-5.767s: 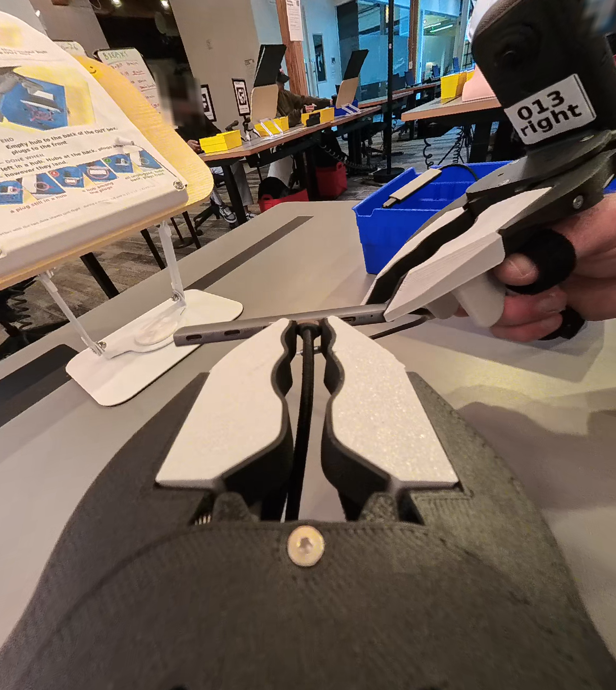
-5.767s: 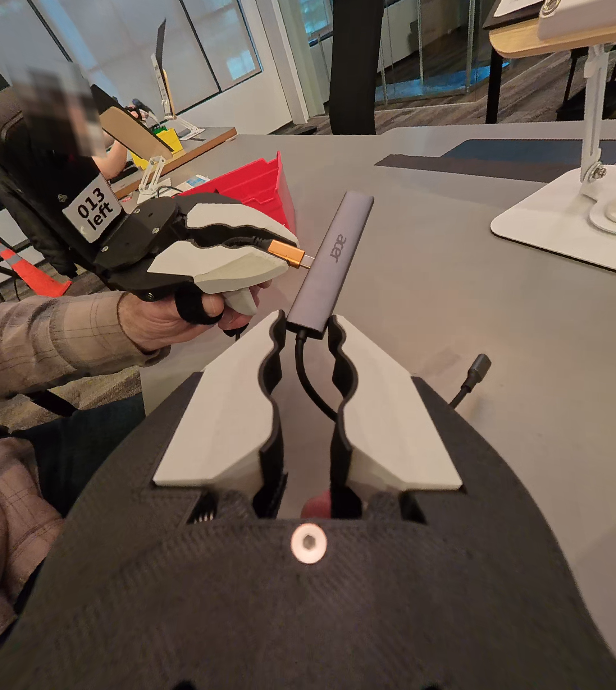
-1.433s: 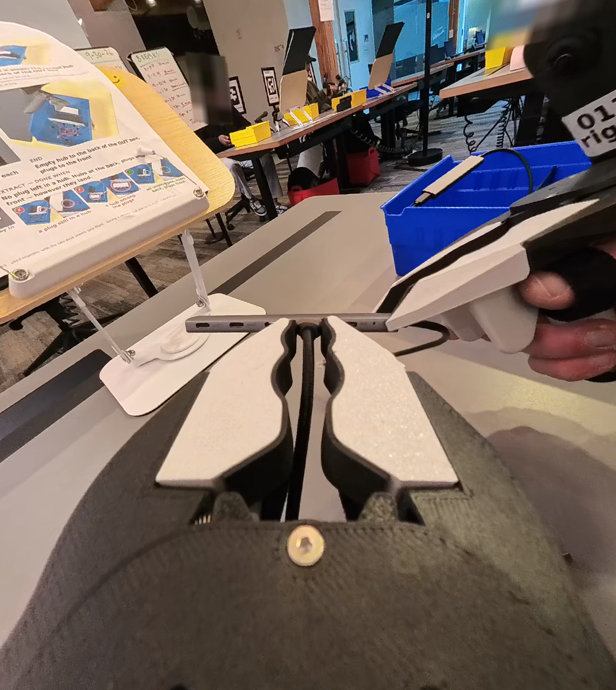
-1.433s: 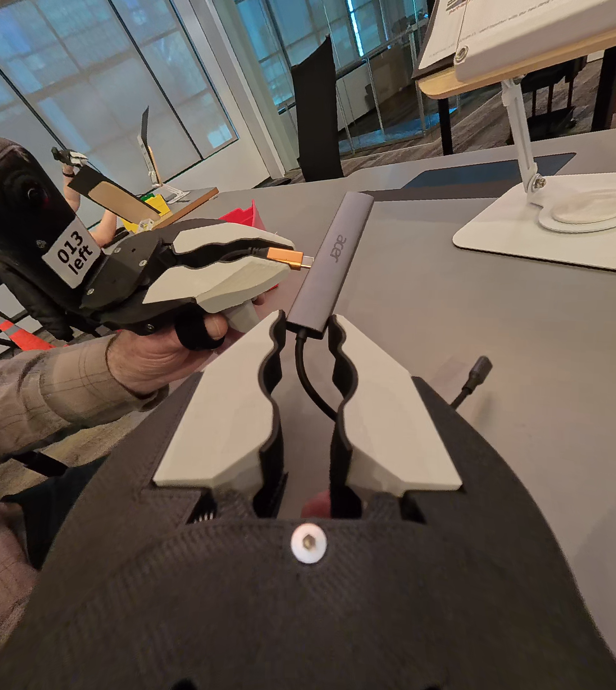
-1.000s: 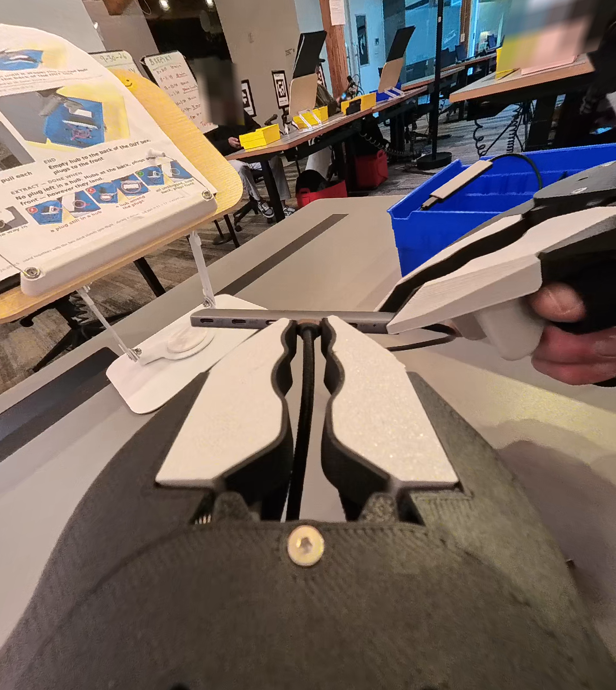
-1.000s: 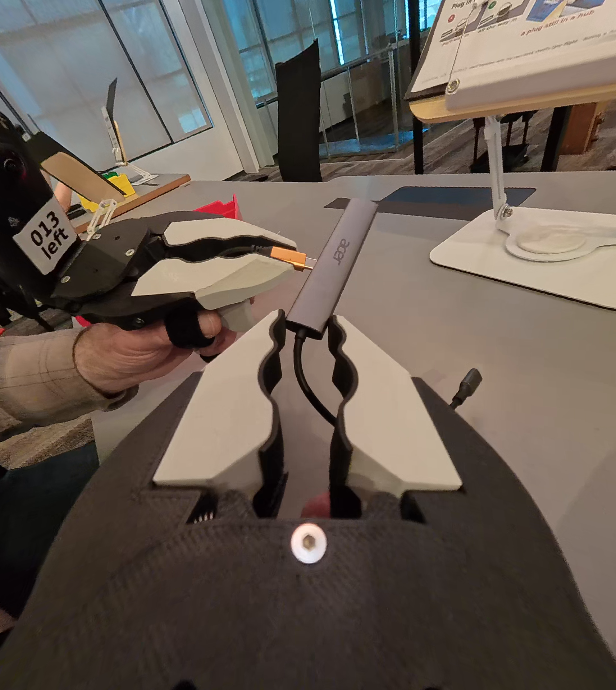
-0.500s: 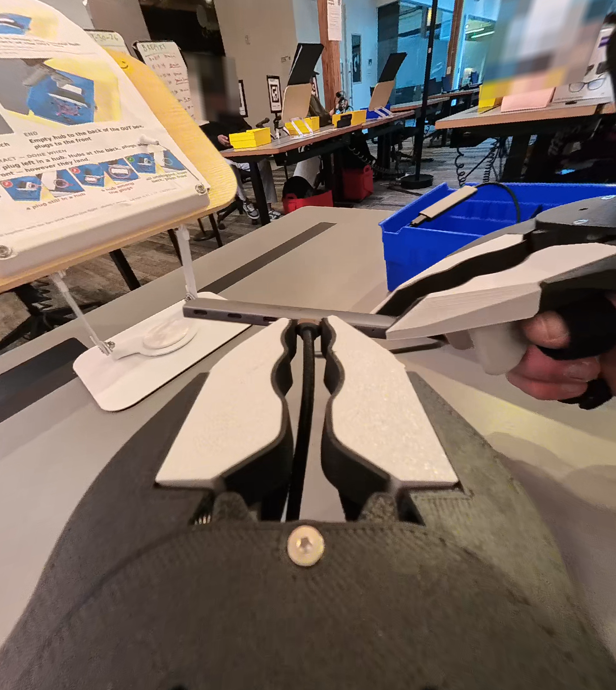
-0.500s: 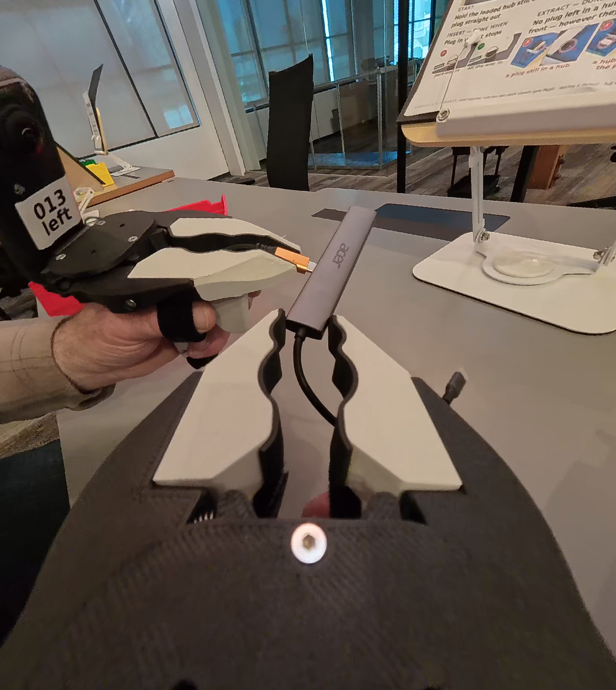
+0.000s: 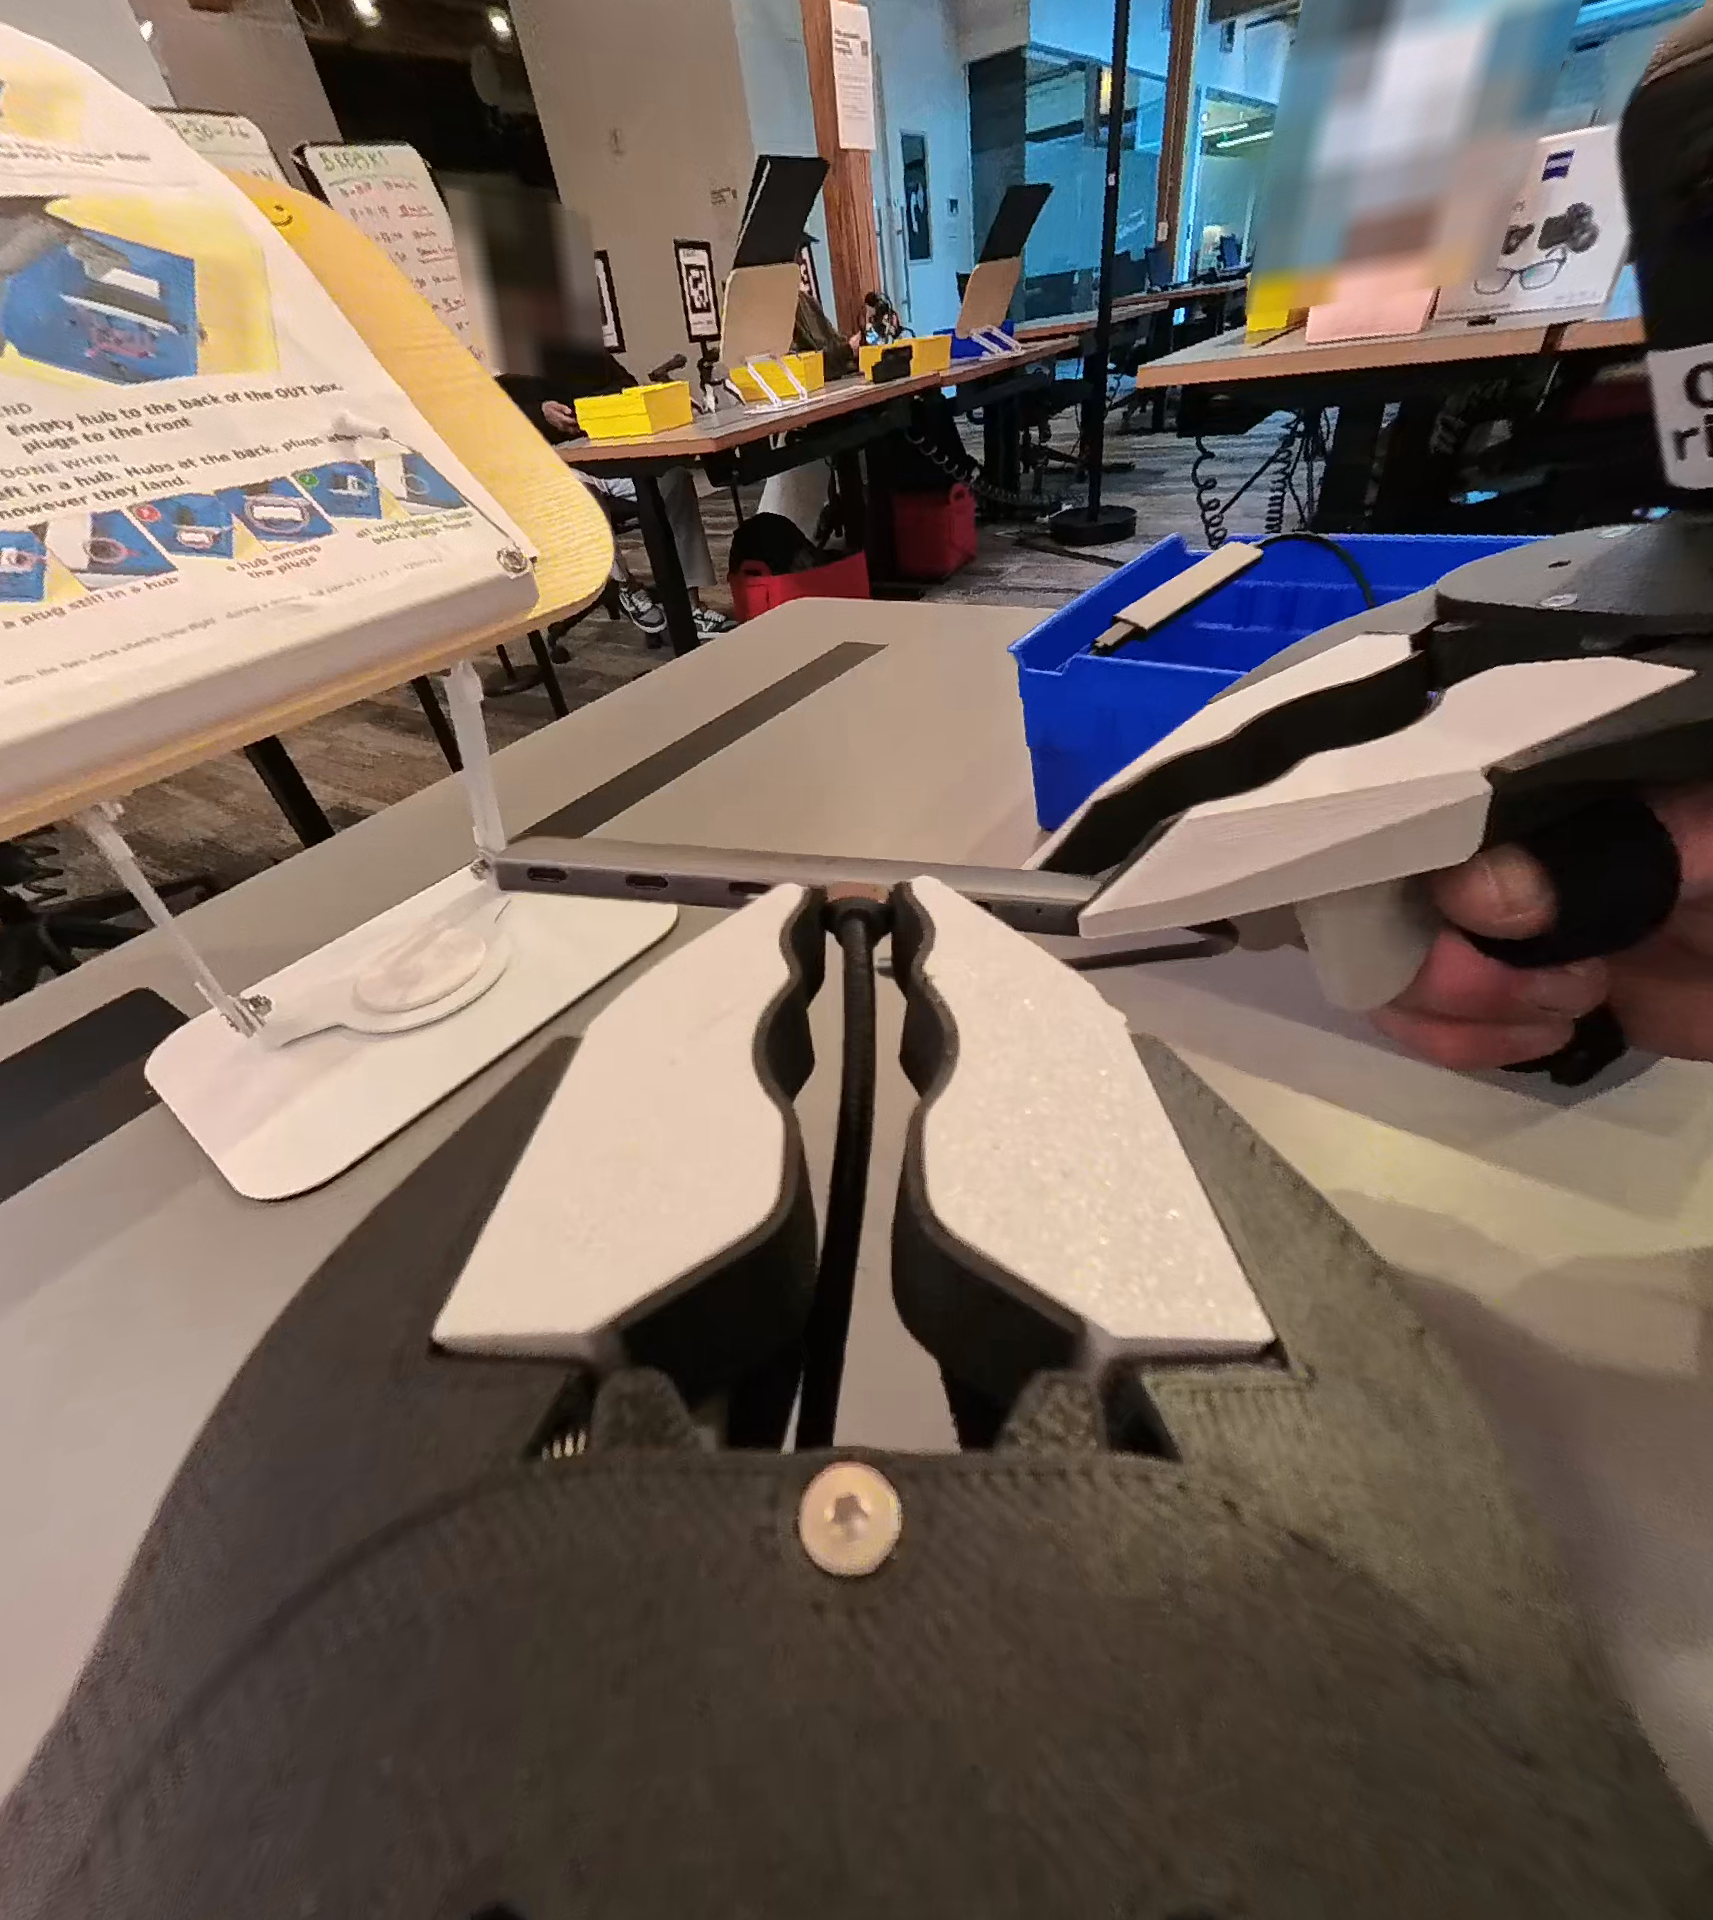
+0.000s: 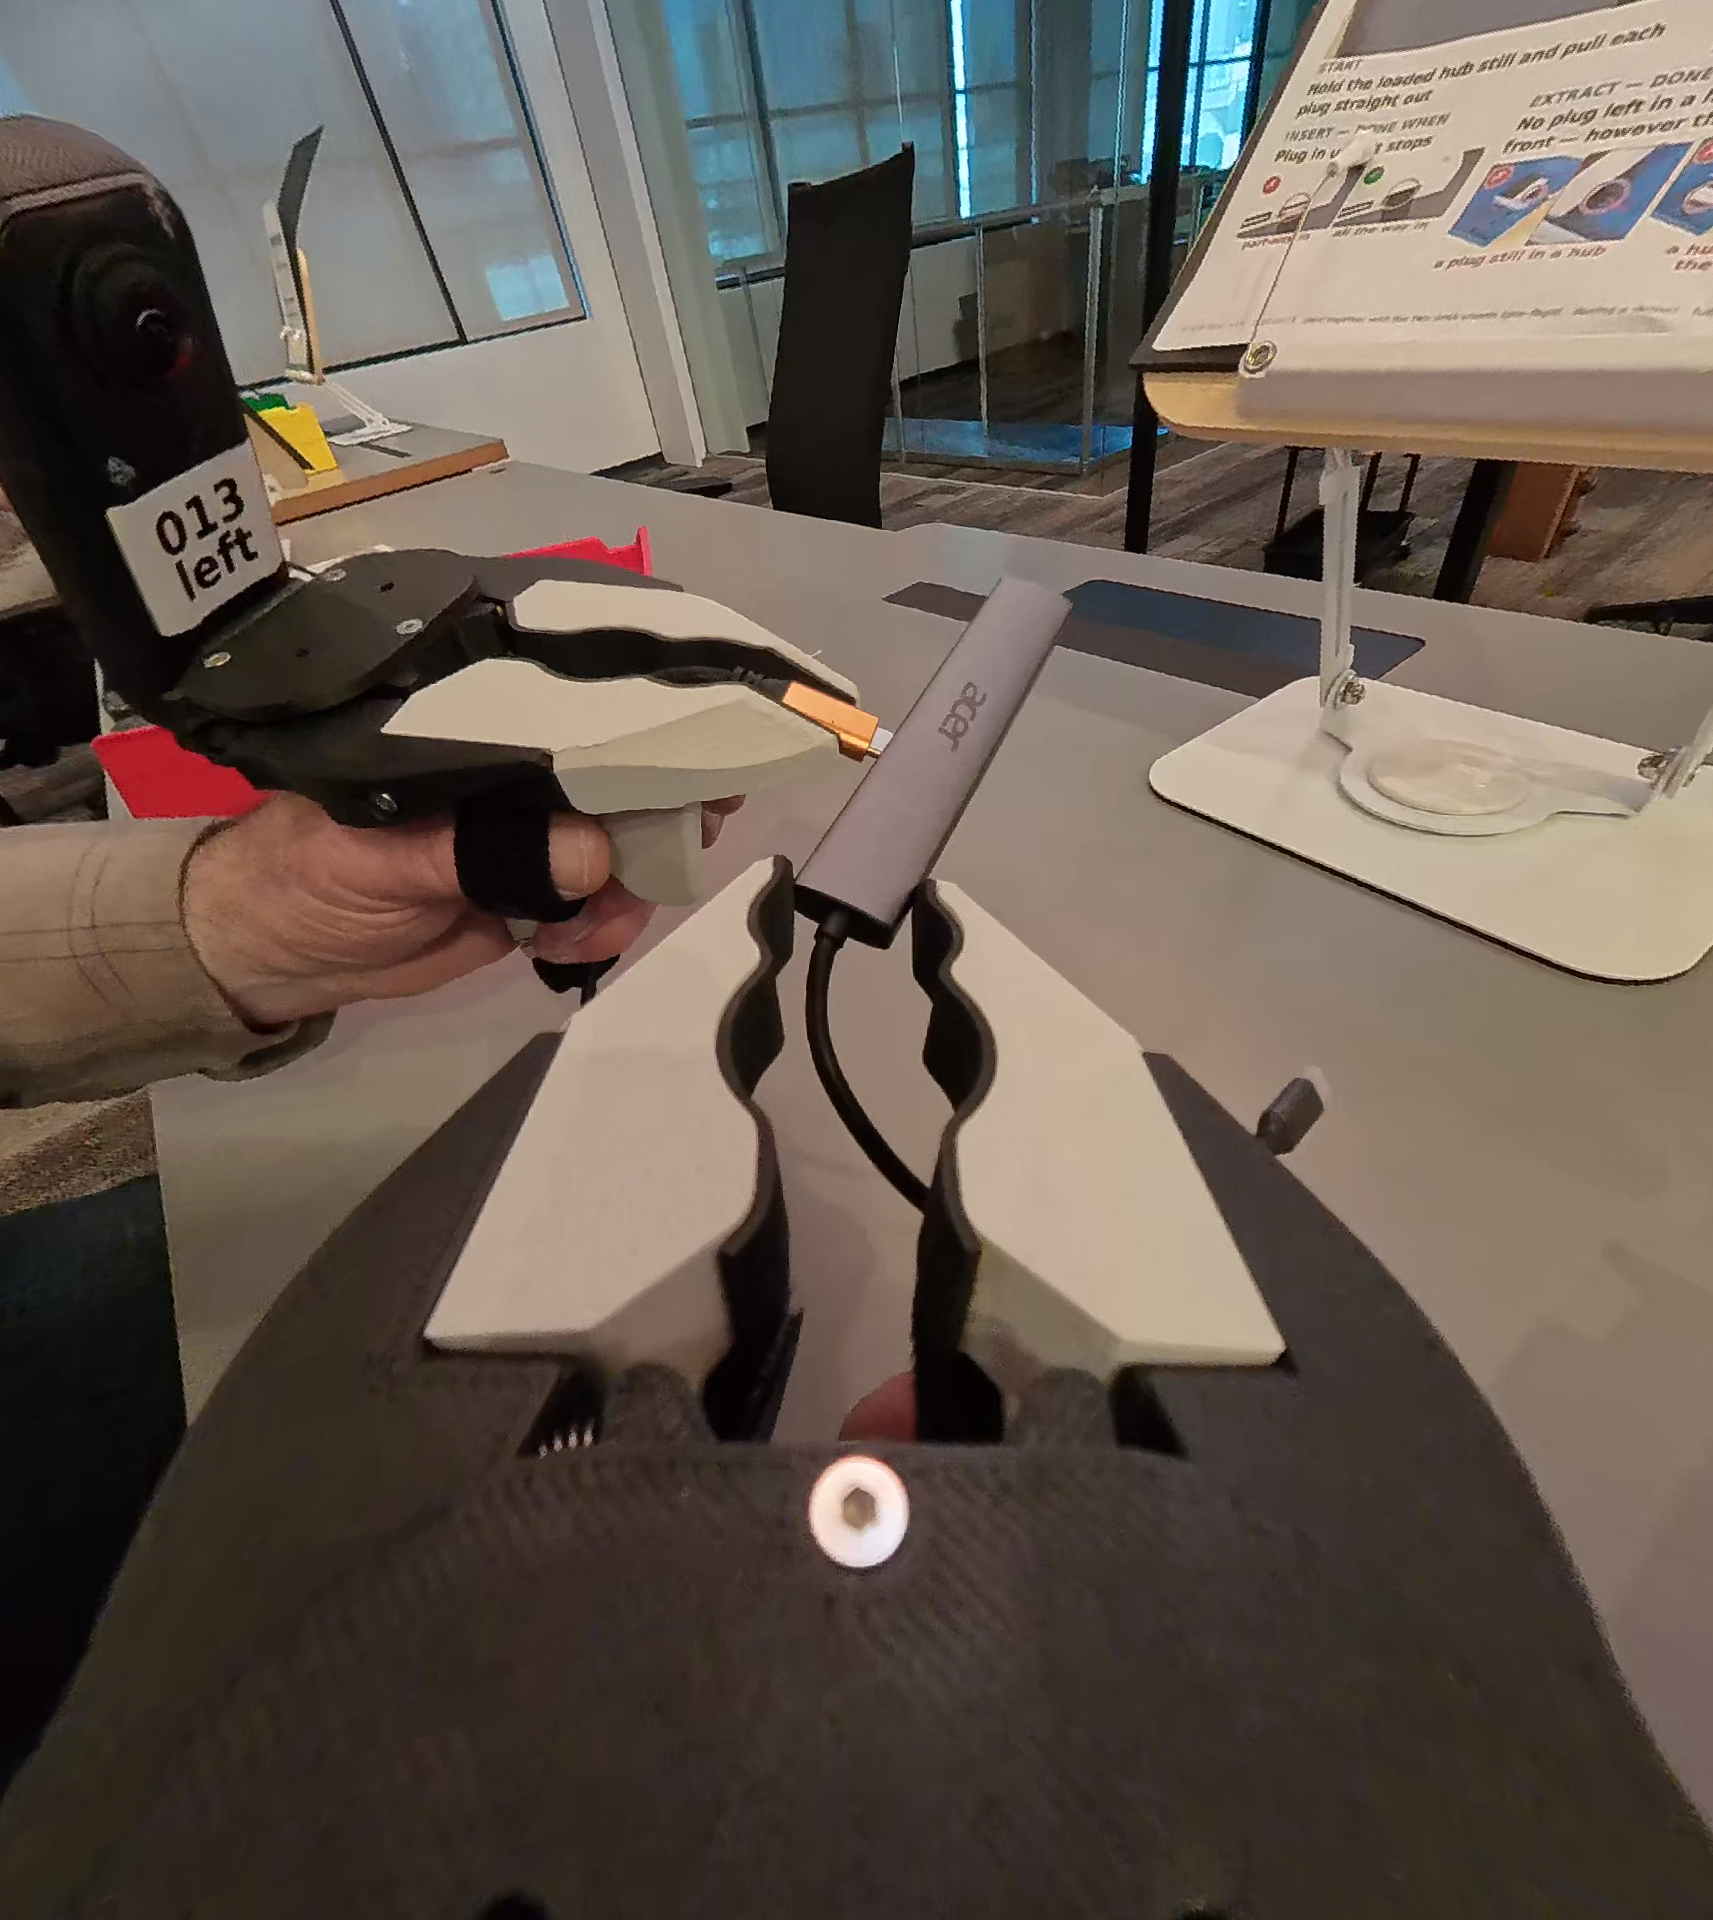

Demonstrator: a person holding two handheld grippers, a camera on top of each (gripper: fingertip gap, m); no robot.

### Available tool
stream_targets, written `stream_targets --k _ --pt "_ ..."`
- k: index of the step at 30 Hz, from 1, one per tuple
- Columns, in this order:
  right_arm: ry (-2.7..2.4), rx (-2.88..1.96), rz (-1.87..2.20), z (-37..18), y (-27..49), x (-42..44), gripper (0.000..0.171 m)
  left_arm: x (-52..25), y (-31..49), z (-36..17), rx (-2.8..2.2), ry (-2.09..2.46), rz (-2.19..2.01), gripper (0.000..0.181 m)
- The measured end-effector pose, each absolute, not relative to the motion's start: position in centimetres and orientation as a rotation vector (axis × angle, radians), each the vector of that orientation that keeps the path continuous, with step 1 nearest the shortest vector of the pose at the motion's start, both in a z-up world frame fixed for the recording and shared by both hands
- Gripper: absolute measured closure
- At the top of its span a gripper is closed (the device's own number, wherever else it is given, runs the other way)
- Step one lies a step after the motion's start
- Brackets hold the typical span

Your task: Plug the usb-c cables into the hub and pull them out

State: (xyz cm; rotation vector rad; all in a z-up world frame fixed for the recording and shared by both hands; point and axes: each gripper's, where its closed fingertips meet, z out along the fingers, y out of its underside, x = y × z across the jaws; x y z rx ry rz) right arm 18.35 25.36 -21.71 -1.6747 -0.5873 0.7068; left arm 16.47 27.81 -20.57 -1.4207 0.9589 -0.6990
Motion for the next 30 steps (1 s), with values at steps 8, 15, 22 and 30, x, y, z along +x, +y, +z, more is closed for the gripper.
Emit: stream_targets --k 8,15,22,30 --pt "-0.666 -1.658 0.716 -21.6 25.0 18.1 0.151 16.4 27.5 -20.4 -1.429 1.033 -0.797 0.169" --pt "-0.63 -1.659 0.746 -21.4 24.9 17.8 0.151 16.4 27.5 -19.9 -1.386 1.018 -0.736 0.169" --pt "-0.657 -1.65 0.741 -21.2 24.9 18.1 0.151 16.5 27.4 -20.1 -1.396 1.041 -0.736 0.169" --pt "-0.71 -1.613 0.728 -20.5 24.6 18.2 0.151 16.4 27.0 -19.7 -1.379 1.088 -0.799 0.169"
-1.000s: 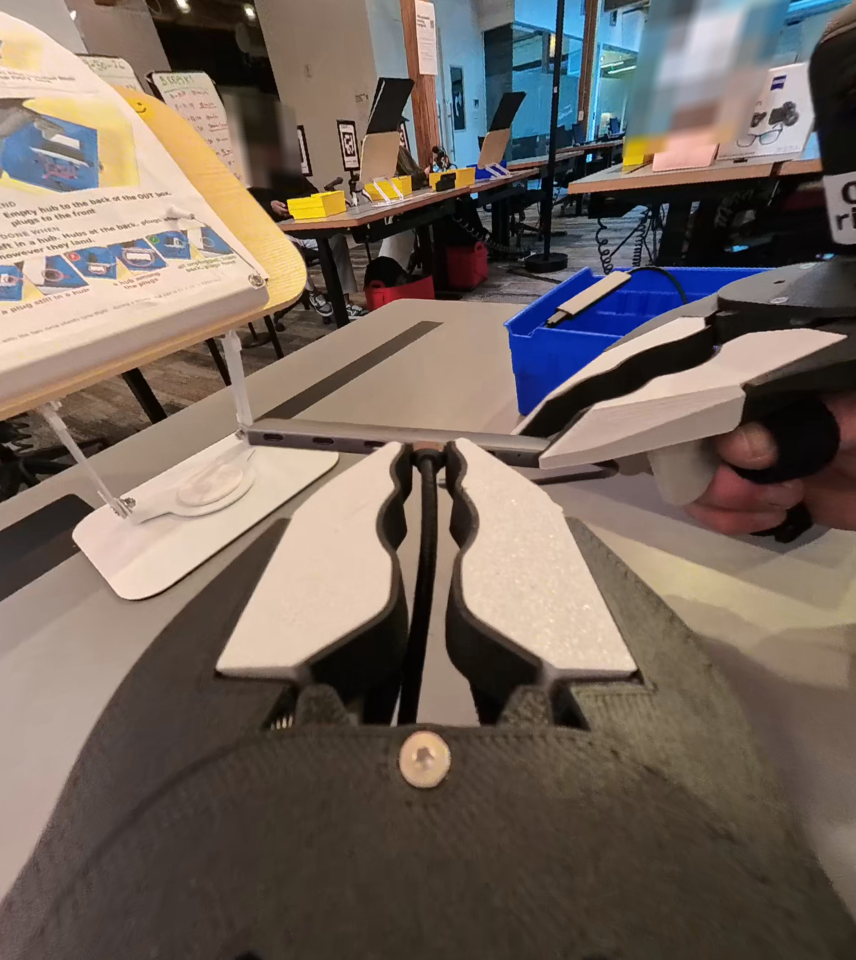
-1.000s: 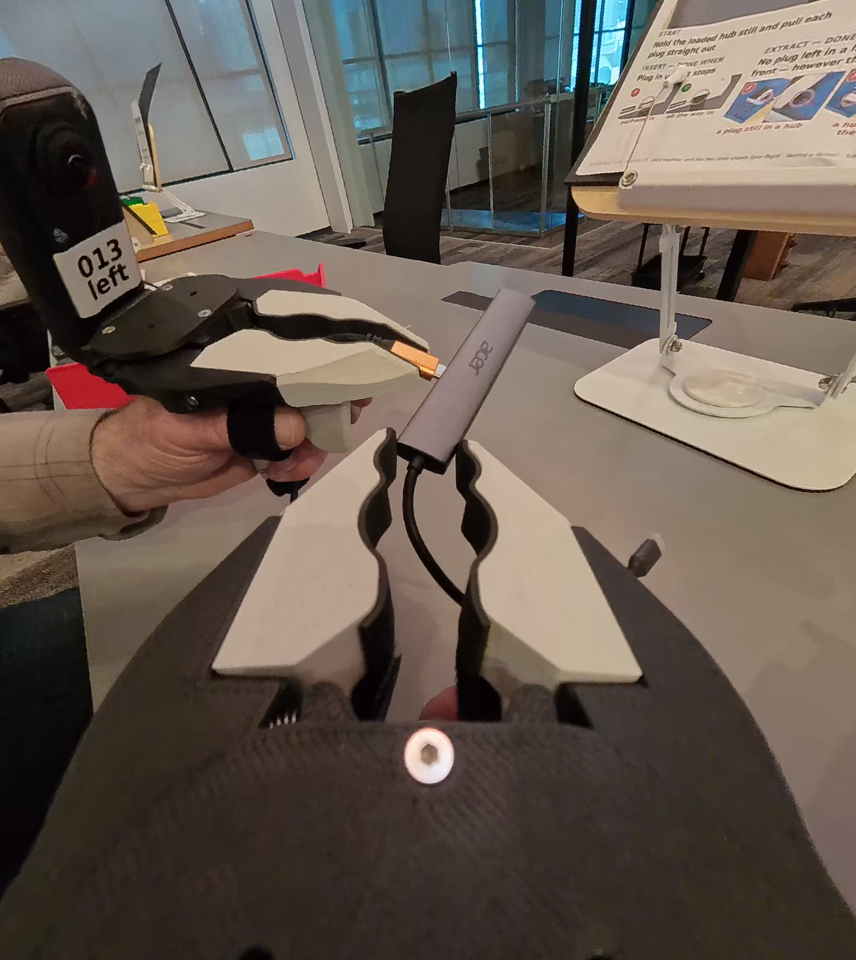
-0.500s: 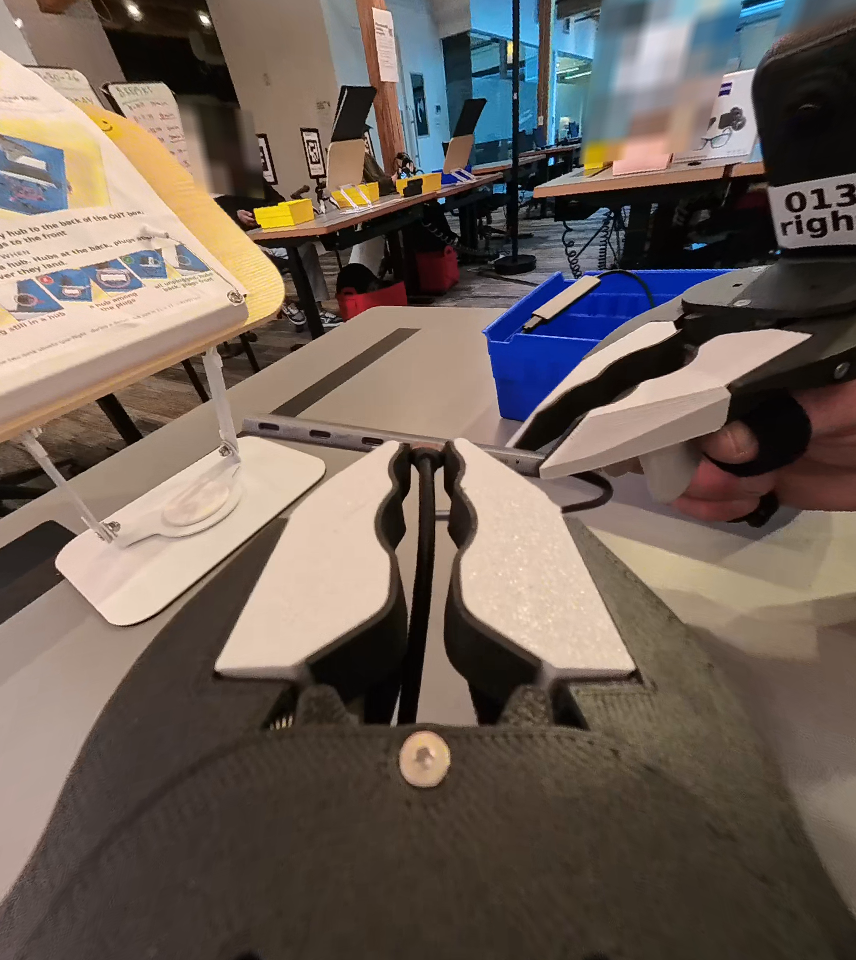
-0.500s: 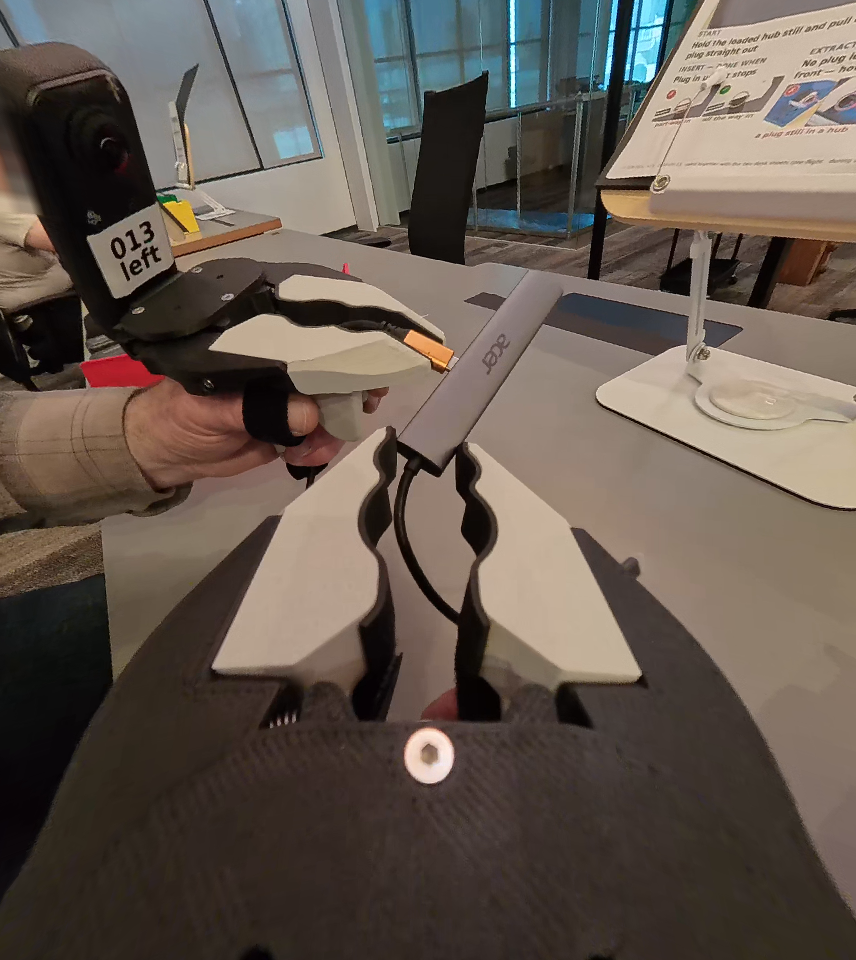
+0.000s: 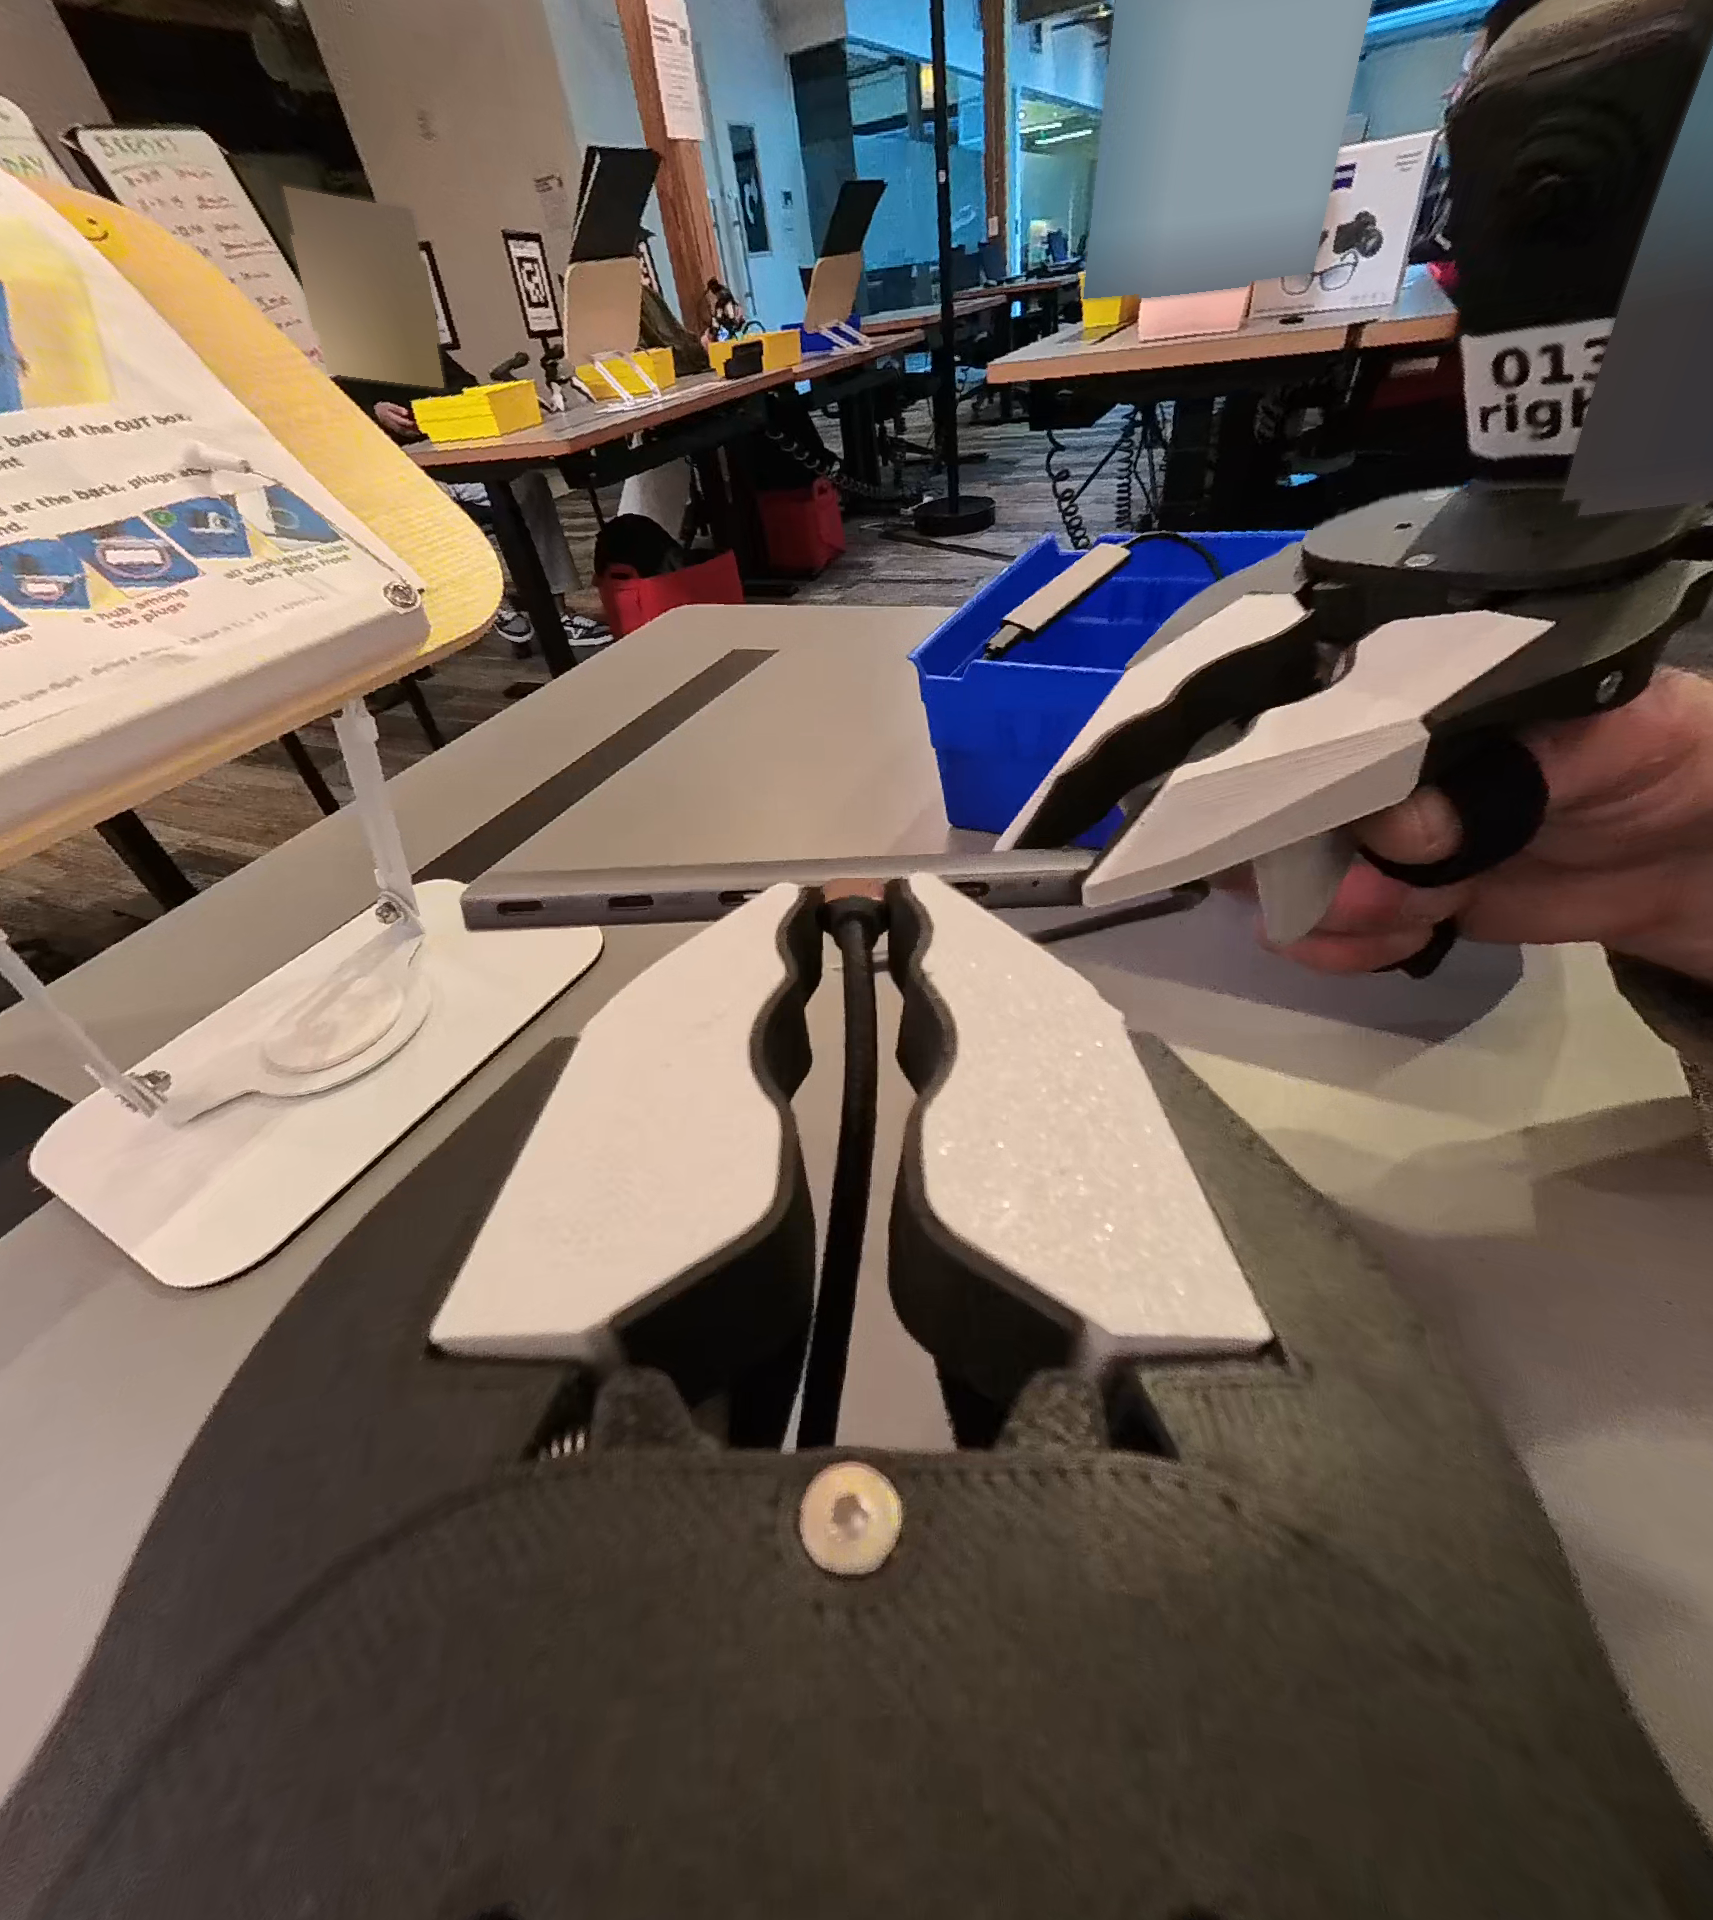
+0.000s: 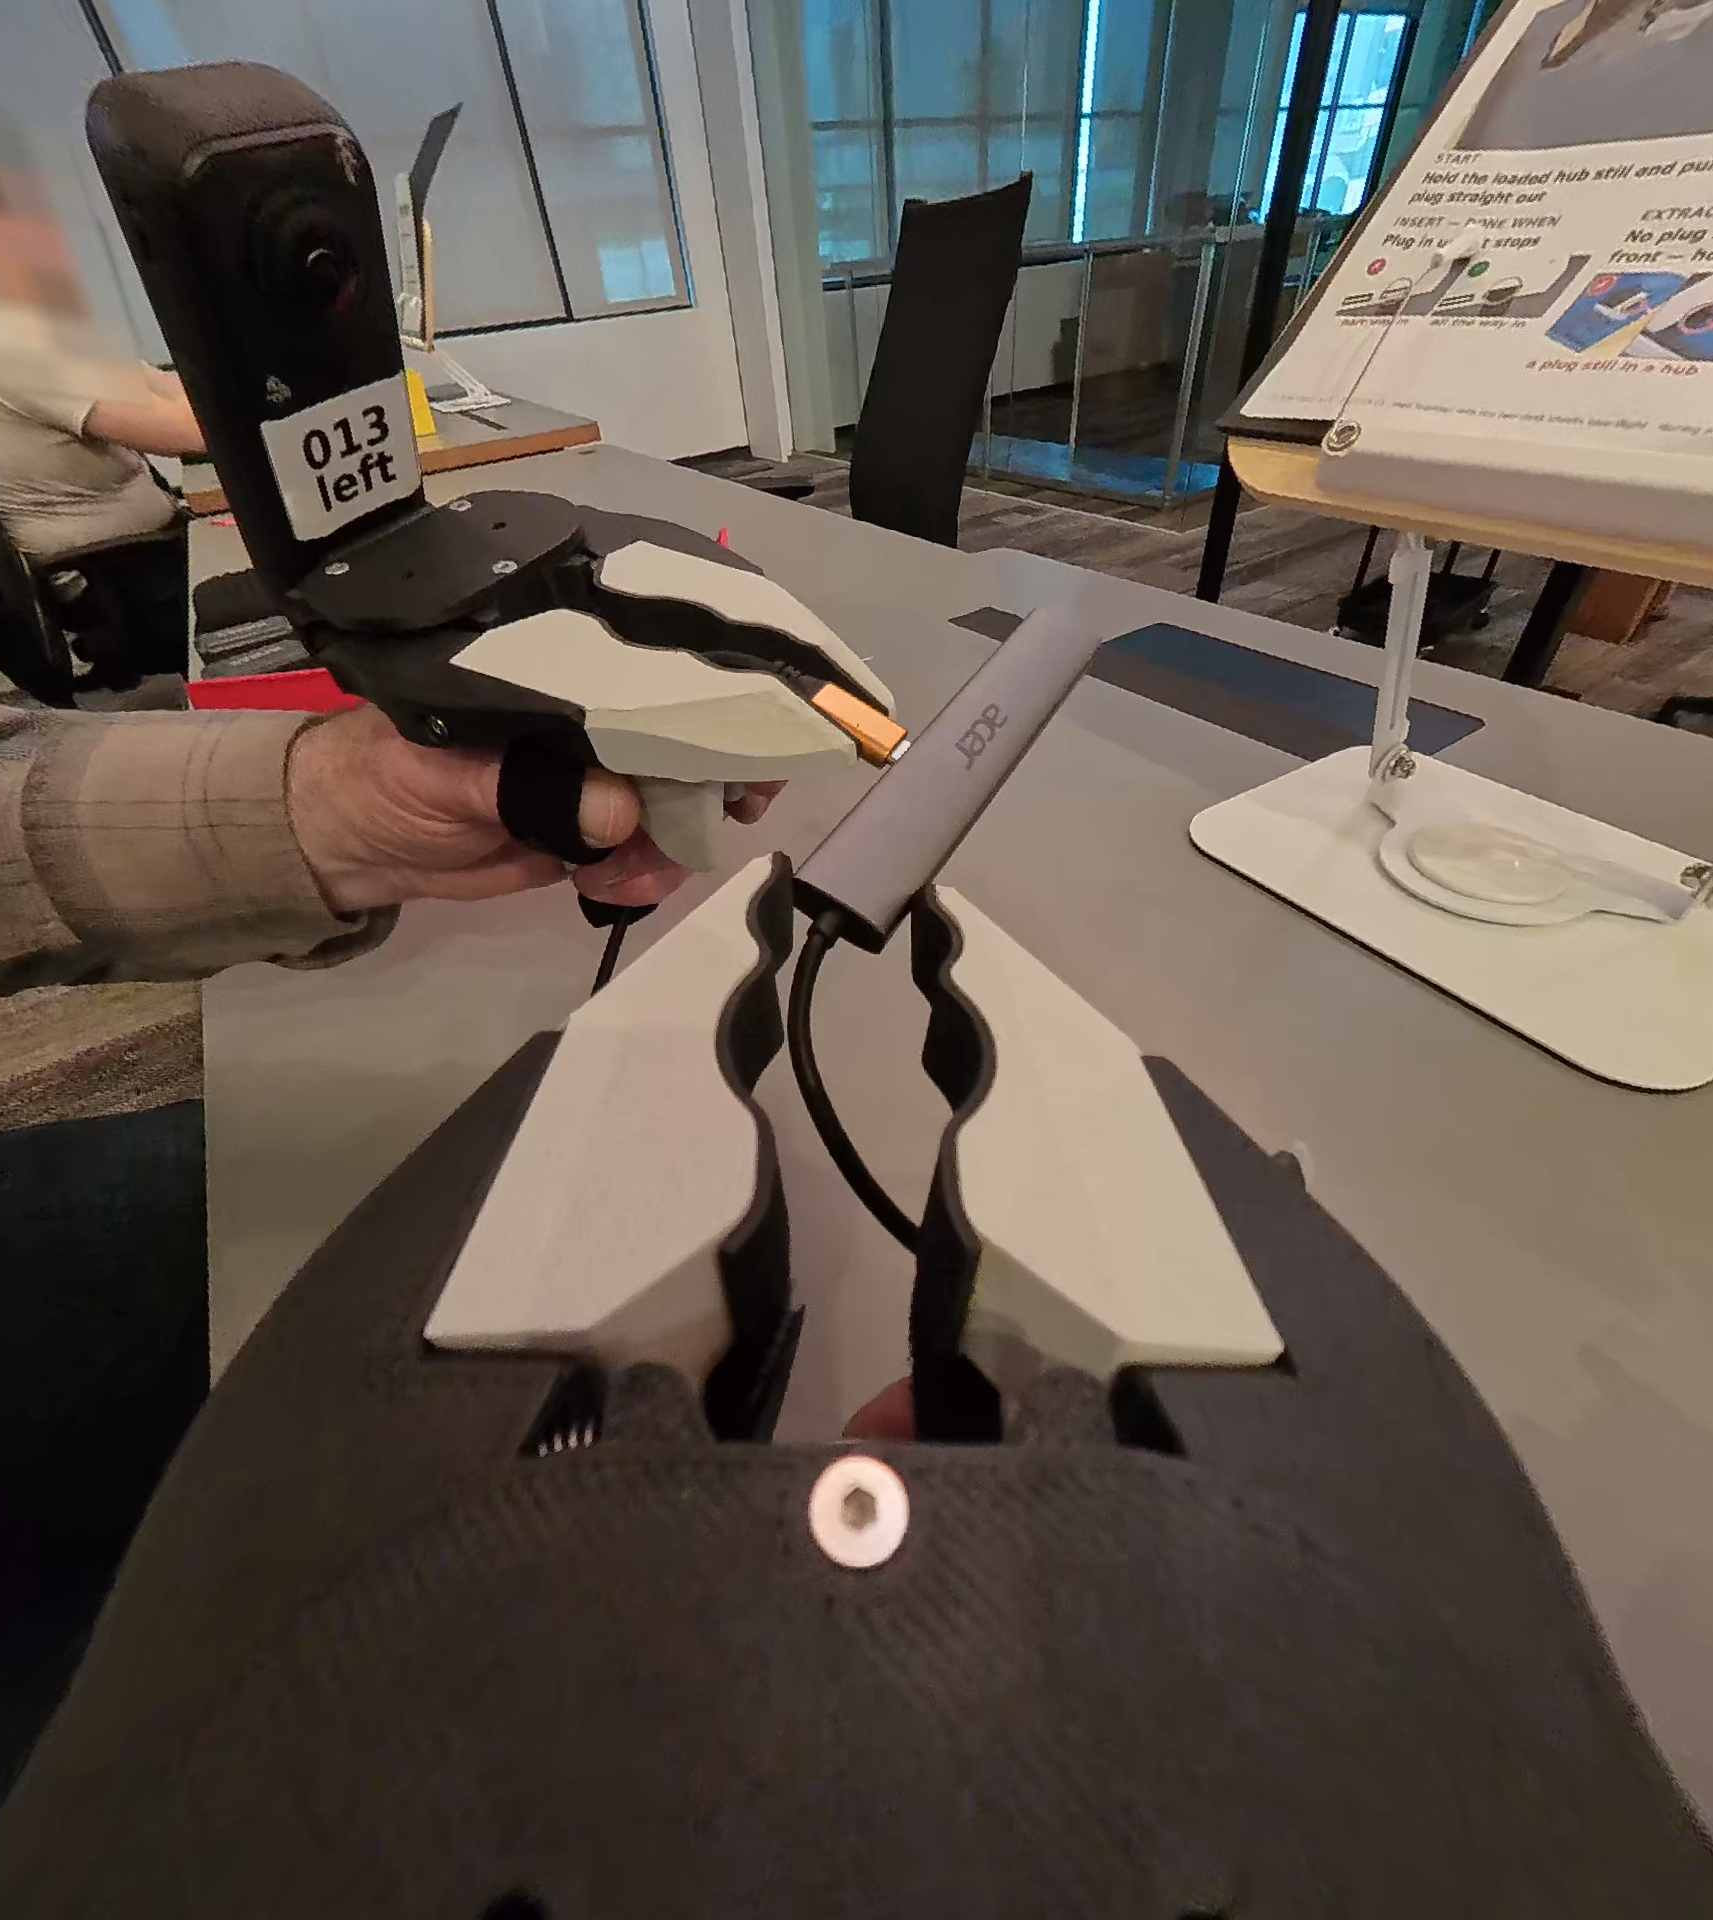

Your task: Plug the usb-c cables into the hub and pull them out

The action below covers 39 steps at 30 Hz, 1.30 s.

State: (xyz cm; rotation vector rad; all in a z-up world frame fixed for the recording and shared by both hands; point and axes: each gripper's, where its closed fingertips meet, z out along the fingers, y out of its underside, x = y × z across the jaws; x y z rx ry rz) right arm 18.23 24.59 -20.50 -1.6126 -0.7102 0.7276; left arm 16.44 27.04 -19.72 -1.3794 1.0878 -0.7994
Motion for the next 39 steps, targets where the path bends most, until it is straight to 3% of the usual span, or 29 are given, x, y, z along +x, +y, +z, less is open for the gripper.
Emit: stream_targets --k 30,39 --pt "-0.696 -1.607 0.764 -19.5 24.5 18.0 0.151 16.3 27.0 -18.7 -1.313 1.006 -0.745 0.169" --pt "-0.655 -1.6 0.757 -19.1 24.5 18.4 0.144 16.0 26.6 -17.9 -1.268 1.085 -0.646 0.169"
